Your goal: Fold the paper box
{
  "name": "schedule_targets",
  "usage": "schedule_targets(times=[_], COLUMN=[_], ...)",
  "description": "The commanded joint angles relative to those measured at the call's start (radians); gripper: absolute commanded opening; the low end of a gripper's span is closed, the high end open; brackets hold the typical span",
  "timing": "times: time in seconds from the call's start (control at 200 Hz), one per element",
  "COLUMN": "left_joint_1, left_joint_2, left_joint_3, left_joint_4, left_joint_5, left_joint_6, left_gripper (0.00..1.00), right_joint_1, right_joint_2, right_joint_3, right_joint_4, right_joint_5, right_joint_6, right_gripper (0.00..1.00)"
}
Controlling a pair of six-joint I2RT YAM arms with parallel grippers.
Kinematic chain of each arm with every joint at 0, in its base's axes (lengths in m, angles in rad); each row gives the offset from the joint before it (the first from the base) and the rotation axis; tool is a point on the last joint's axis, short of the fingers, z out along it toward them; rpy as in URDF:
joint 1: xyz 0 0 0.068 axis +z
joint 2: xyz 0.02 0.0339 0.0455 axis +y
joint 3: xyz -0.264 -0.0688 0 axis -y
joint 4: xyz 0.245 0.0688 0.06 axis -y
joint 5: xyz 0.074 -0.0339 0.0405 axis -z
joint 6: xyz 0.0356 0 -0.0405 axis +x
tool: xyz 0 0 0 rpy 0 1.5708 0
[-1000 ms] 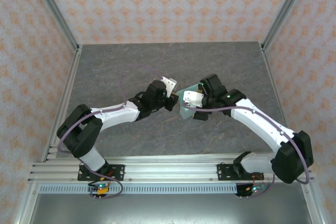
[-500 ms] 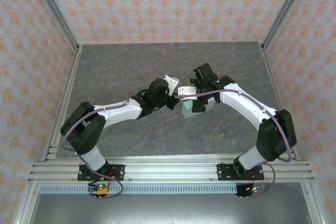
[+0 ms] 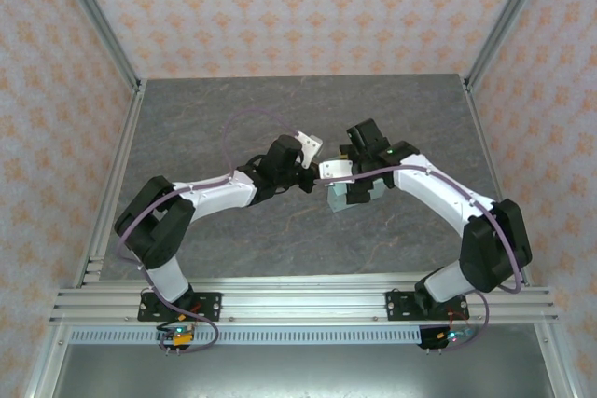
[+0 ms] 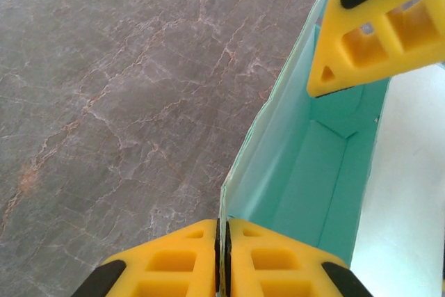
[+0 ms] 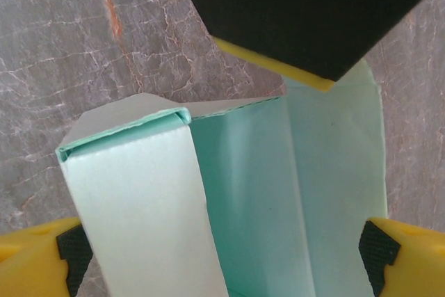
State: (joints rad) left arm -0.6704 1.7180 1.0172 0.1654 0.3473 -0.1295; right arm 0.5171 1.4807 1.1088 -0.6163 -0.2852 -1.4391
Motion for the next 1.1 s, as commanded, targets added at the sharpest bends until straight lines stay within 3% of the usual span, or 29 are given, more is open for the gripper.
schedule_targets(times=[0.0, 0.285, 0.39, 0.551, 0.916, 1.096], left_joint_1=[0.003, 0.003, 0.003, 0.003, 0.004, 0.004], left_joint_2=[0.005, 0.010, 0.009, 0.007, -0.039, -0.052], left_joint_3=[0.027, 0.029, 0.029, 0.018, 0.023, 0.021], left_joint_4=[-0.010, -0.006, 0.002, 0.024, -0.019, -0.023], left_joint_5=[0.035, 0.061, 0.076, 0.111, 0.178, 0.177], left_joint_6=[0.013, 0.021, 0.028, 0.057, 0.161, 0.157], left_gripper=[0.12, 0.12, 0.12, 0.12, 0.12, 0.12], right_joint_1=[-0.005, -0.012, -0.030, -0.078, -0.100, -0.103], right_joint_2=[0.028, 0.050, 0.085, 0.120, 0.230, 0.265], right_joint_3=[0.006, 0.019, 0.058, 0.125, 0.246, 0.281], right_joint_4=[0.072, 0.137, 0.093, -0.003, -0.160, -0.211], right_joint_5=[0.043, 0.026, -0.011, -0.173, -0.225, -0.209], right_joint_6=[-0.037, -0.044, -0.039, -0.023, -0.046, -0.012], right_gripper=[0.99, 0.99, 0.99, 0.99, 1.00, 0.78])
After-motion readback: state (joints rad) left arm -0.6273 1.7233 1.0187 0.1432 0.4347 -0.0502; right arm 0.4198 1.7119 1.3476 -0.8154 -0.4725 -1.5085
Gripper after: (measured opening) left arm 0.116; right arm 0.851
